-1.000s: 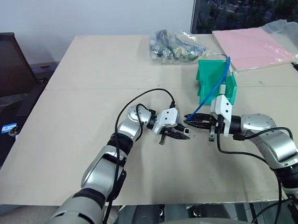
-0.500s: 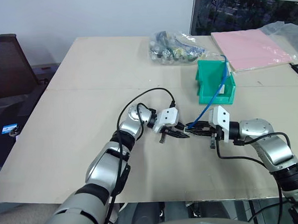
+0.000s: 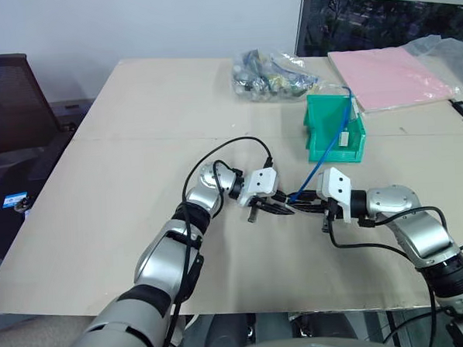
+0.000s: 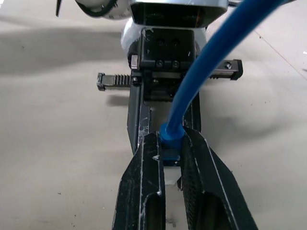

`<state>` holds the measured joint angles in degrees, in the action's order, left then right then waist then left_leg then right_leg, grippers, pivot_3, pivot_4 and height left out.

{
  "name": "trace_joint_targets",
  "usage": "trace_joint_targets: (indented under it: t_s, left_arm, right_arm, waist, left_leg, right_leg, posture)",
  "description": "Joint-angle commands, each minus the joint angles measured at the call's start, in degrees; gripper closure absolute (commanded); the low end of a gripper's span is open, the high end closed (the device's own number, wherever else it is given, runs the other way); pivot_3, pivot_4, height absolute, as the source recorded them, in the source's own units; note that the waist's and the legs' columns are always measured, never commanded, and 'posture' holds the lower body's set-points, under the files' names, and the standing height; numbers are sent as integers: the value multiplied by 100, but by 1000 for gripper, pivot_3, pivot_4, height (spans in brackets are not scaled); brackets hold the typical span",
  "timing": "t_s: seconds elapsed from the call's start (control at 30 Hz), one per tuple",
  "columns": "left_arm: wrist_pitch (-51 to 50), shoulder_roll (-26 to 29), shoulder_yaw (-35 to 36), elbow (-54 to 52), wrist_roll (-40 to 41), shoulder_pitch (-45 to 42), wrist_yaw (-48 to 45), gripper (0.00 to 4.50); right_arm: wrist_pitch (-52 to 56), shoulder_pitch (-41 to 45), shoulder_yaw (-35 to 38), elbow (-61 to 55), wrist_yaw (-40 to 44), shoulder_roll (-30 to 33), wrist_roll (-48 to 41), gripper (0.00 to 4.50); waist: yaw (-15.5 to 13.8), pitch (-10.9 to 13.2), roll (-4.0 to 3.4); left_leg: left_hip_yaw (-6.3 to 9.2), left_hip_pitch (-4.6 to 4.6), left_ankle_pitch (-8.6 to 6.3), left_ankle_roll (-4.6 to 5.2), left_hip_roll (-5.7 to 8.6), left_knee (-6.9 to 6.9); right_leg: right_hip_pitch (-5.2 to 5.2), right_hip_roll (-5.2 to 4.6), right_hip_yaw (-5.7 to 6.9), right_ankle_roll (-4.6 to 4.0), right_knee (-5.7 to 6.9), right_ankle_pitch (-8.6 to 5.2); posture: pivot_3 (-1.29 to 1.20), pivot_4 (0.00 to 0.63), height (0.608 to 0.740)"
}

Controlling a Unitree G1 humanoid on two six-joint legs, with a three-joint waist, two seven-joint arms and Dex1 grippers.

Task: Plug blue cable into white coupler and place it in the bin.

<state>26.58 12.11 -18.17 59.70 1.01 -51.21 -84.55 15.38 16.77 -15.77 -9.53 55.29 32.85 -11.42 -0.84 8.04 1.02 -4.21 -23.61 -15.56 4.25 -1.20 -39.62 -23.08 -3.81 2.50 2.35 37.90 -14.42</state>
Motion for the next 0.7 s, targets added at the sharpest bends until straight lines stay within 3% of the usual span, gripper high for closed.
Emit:
trace_joint_targets:
  t_s: [0.03,0.17,0.27,0.3,0.33,0.4,0.5,0.7]
  left_arm:
    - [-21,-86,-6,47,-153,60,99,3956]
    - [-34,-69,30,28,-180,99,76,3956]
    - [-147,-75,80,30,-178,112,63,3956]
    - [-228,-94,124,8,-144,124,62,2927]
    - [-271,-114,166,-25,-114,140,77,2376]
    - [-250,-125,241,-115,-118,193,260,1858]
    - [-397,-46,372,-469,-9,388,357,278]
    - [-1631,504,1067,-2433,689,1211,883,128]
  right_arm:
    - [571,-399,-714,366,155,77,378,4500]
    - [597,-210,343,39,-263,-879,-856,4500]
    - [782,-140,711,-156,-228,-1049,-1211,4500]
    - [775,-138,729,-160,-203,-1009,-1173,4500]
    - [763,-140,735,-142,-187,-967,-1132,4500]
    - [727,-141,762,-94,-175,-910,-1096,4500]
    - [731,-110,878,-97,-191,-895,-1174,4500]
    - [942,243,1476,-35,-407,-888,-1620,4500]
  waist:
    - [-1,-38,10]
    - [11,-43,26]
    - [46,-31,11]
    - [47,-29,9]
    - [47,-28,7]
    - [19,-25,3]
    - [8,-25,2]
    - [109,-4,-14]
  left_leg:
    - [1,6,-1,1,-1,1]
    - [5,53,-2,0,-6,21]
    - [3,55,-1,-1,-11,24]
    - [2,55,-1,-1,-11,24]
    - [3,53,-1,-1,-11,25]
    - [3,45,-1,-1,-10,25]
    - [5,7,-1,-1,-6,23]
    - [4,-21,0,-2,-8,24]
  right_leg:
    - [6,-1,1,-1,-1,-1]
    - [52,-27,-4,-5,-14,-3]
    - [45,-30,-17,-7,-6,-1]
    - [43,-33,-17,-8,-4,0]
    - [39,-34,-16,-8,-4,0]
    - [34,-35,-13,-7,-5,0]
    - [1,-41,-8,-6,-7,1]
    - [-29,-38,-13,-5,0,3]
  posture:
    - [0,150,740]
    - [0,150,740]
    - [0,150,740]
    - [0,150,740]
    - [0,150,740]
    - [0,150,740]
    - [0,150,740]
    - [0,150,740]
